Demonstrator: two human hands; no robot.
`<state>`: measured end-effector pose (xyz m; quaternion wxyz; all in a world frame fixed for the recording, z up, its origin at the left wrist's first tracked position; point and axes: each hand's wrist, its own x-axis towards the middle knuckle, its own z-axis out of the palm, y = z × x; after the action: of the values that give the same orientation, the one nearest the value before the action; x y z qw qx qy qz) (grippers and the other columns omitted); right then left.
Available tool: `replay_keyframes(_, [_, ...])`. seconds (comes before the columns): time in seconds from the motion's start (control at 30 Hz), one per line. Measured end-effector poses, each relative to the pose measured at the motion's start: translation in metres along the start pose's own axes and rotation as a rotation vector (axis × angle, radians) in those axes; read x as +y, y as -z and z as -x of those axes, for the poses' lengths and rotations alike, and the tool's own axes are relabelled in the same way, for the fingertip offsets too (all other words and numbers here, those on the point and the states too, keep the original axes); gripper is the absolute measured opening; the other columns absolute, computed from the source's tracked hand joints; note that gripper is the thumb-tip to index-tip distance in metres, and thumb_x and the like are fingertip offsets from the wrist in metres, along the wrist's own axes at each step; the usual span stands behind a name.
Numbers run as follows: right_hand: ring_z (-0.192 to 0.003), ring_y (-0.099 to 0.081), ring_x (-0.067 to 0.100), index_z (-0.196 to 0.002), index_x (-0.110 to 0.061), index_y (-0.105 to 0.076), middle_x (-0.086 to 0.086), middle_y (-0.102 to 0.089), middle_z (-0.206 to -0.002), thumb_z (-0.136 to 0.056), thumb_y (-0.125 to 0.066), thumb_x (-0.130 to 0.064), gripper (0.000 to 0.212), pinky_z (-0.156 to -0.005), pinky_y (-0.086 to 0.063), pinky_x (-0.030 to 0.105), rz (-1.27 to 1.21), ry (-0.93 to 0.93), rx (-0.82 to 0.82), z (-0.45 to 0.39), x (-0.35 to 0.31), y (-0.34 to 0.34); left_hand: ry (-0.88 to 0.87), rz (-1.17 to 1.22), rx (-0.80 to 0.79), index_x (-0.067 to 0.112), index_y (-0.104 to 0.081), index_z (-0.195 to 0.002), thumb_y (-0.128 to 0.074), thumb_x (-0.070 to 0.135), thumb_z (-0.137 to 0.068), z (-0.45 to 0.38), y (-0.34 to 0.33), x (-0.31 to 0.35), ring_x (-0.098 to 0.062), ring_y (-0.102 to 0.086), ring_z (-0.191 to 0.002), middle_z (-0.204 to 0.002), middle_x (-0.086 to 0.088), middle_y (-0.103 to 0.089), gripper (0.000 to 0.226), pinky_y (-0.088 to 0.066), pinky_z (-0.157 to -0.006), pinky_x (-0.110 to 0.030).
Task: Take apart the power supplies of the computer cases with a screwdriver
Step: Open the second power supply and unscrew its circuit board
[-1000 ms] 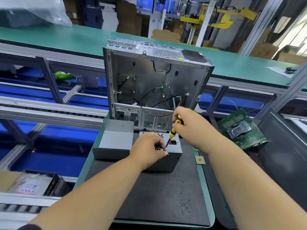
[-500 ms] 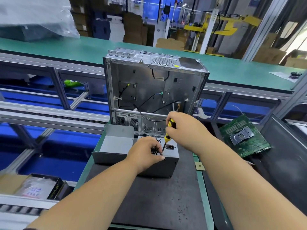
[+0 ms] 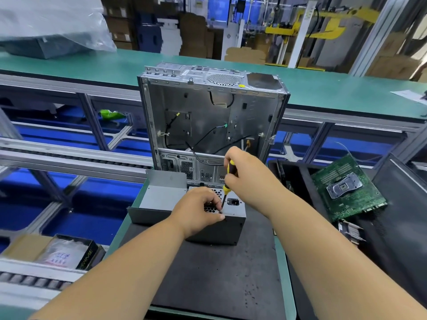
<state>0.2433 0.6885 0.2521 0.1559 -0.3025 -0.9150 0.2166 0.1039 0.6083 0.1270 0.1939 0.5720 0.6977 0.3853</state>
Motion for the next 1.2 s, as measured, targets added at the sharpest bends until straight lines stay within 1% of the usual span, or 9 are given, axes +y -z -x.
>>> replay_keyframes(0.2, [-0.085, -0.050, 0.016, -0.101, -0.024, -0.057, -0.004, -0.050, -0.098, -0.094, -0.063, -0.043, 0.021, -0.074, -0.042, 0.033, 0.002, 0.080, 0.060, -0.001, 0.004, -0.006, -0.012, 0.015, -0.003, 0.036, -0.060, -0.067, -0.085, 0.023, -0.069, -0.002, 0.001, 0.002, -0.017, -0.060, -0.091, -0.087, 0.008, -0.063, 0.028, -0.049, -0.087, -0.043])
replay_keyframes(0.3, [-0.090, -0.055, 0.015, -0.125, -0.033, -0.051, -0.009, -0.055, -0.105, -0.090, -0.072, -0.034, 0.041, -0.077, -0.044, 0.032, -0.108, 0.062, 0.082, 0.001, 0.012, -0.008, 0.004, 0.018, -0.006, 0.035, -0.061, -0.067, -0.086, 0.021, -0.069, 0.000, -0.001, 0.003, -0.017, -0.060, -0.092, -0.088, 0.007, -0.063, 0.029, -0.049, -0.088, -0.044])
replay_keyframes(0.4, [-0.078, -0.059, 0.008, -0.115, -0.038, -0.046, -0.016, -0.057, -0.086, -0.081, -0.082, -0.026, 0.051, -0.072, -0.052, 0.033, -0.273, 0.028, 0.146, 0.004, 0.019, -0.008, 0.001, 0.010, 0.004, 0.035, -0.061, -0.067, -0.087, 0.020, -0.069, 0.000, 0.000, 0.006, -0.016, -0.060, -0.091, -0.087, 0.007, -0.063, 0.030, -0.049, -0.088, -0.042])
replay_keyframes(0.5, [-0.086, -0.065, 0.012, -0.103, -0.036, -0.051, -0.013, -0.066, -0.090, -0.083, -0.078, -0.015, 0.040, -0.080, -0.054, 0.039, -0.395, 0.028, 0.138, 0.005, 0.024, -0.010, -0.005, -0.012, 0.011, 0.035, -0.060, -0.066, -0.087, 0.020, -0.069, -0.002, 0.001, 0.007, -0.013, -0.059, -0.088, -0.084, 0.008, -0.061, 0.032, -0.049, -0.086, -0.037])
replay_keyframes(0.7, [-0.094, -0.060, 0.012, -0.116, -0.031, -0.053, -0.011, -0.062, -0.106, -0.093, -0.057, -0.005, 0.035, -0.085, -0.050, 0.035, -0.336, 0.075, 0.078, 0.008, 0.025, -0.017, -0.002, 0.001, 0.007, 0.036, -0.061, -0.068, -0.085, 0.021, -0.069, 0.000, -0.002, 0.006, -0.012, -0.062, -0.086, -0.085, 0.007, -0.064, 0.029, -0.048, -0.082, -0.031])
replay_keyframes(0.8, [-0.099, -0.050, 0.017, -0.119, -0.022, -0.052, -0.003, -0.051, -0.111, -0.095, -0.061, -0.021, 0.026, -0.084, -0.044, 0.035, -0.155, 0.143, 0.144, 0.008, 0.026, -0.017, 0.008, 0.002, 0.025, 0.039, -0.062, -0.066, -0.085, 0.025, -0.067, 0.000, -0.003, 0.009, -0.009, -0.061, -0.083, -0.082, 0.012, -0.063, 0.027, -0.045, -0.079, -0.025])
replay_keyframes(0.9, [-0.096, -0.047, 0.019, -0.115, -0.018, -0.054, -0.001, -0.046, -0.109, -0.091, -0.068, -0.042, 0.037, -0.079, -0.043, 0.033, -0.044, 0.159, 0.213, 0.007, 0.022, -0.014, 0.017, 0.011, 0.026, 0.040, -0.062, -0.066, -0.085, 0.024, -0.068, 0.000, -0.003, 0.012, -0.012, -0.061, -0.085, -0.083, 0.010, -0.064, 0.028, -0.049, -0.082, -0.035])
replay_keyframes(1.1, [-0.102, -0.057, 0.023, -0.134, -0.027, -0.050, -0.002, -0.056, -0.119, -0.096, -0.065, -0.022, 0.041, -0.082, -0.047, 0.036, -0.097, 0.108, 0.185, 0.010, 0.019, -0.013, 0.022, 0.046, 0.034, 0.034, -0.065, -0.067, -0.087, 0.021, -0.065, -0.001, -0.004, 0.013, -0.012, -0.062, -0.086, -0.085, 0.012, -0.065, 0.026, -0.050, -0.086, -0.037])
replay_keyframes(1.2, [-0.098, -0.060, 0.019, -0.137, -0.034, -0.039, -0.006, -0.060, -0.114, -0.095, -0.064, -0.013, 0.053, -0.083, -0.051, 0.039, -0.205, 0.058, 0.170, 0.012, 0.017, -0.012, 0.008, 0.010, 0.038, 0.040, -0.065, -0.072, -0.088, 0.023, -0.066, -0.005, -0.001, 0.006, -0.008, -0.059, -0.090, -0.088, 0.016, -0.063, 0.029, -0.045, -0.084, -0.022])
